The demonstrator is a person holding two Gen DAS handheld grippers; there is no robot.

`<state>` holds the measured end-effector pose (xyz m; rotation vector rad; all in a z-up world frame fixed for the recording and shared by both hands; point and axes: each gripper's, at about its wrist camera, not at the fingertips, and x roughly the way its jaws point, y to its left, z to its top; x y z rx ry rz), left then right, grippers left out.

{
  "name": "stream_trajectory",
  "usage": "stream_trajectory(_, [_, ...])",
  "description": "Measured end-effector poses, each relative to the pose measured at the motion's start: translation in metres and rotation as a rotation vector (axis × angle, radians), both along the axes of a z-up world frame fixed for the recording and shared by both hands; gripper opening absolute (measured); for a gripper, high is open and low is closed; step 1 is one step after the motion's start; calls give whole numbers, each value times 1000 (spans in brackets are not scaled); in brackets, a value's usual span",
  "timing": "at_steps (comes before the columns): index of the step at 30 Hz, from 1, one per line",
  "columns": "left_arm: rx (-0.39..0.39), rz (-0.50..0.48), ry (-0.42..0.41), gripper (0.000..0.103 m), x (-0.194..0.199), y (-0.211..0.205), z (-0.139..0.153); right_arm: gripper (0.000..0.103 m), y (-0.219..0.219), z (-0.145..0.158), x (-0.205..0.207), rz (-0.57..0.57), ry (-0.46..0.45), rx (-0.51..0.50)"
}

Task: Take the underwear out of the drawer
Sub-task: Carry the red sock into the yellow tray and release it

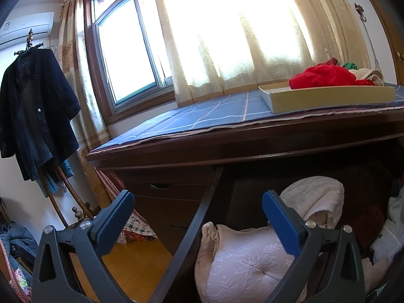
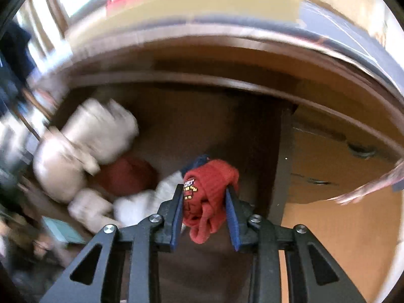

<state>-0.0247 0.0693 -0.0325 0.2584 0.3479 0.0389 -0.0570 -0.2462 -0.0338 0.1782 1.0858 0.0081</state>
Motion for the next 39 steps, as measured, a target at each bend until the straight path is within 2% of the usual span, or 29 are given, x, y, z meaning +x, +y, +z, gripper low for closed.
stream_trajectory(3, [0, 1, -1, 103, -2, -1, 1, 33, -8, 22, -12, -48, -114, 130])
stream_trajectory(5, [0, 0, -1, 103, -2, -1, 1, 33, -6, 32, -17, -61, -170, 167])
stream_trajectory(8, [0, 0, -1, 103, -2, -1, 1, 33, 3, 51, -17, -62, -236, 189])
stream_trajectory(14, [-2, -2, -2, 103, -2, -1, 1, 33, 33, 96, -10, 7, -387, 216])
stream_trajectory(22, [0, -4, -2, 103, -2, -1, 2, 33, 67, 137, 27, 96, -497, 267])
stream_trajectory(25, [1, -6, -4, 103, -2, 0, 3, 33, 80, 146, 53, 110, -537, 273])
stream_trajectory(27, [1, -6, -4, 103, -2, 0, 3, 33, 85, 147, 66, 109, -548, 266])
stream_trajectory(31, [4, -8, -9, 103, -2, -1, 3, 33, 86, 142, 105, 113, -544, 334])
stream_trajectory(39, [-3, -15, -5, 103, -2, -1, 3, 33, 95, 108, 156, 100, -489, 339])
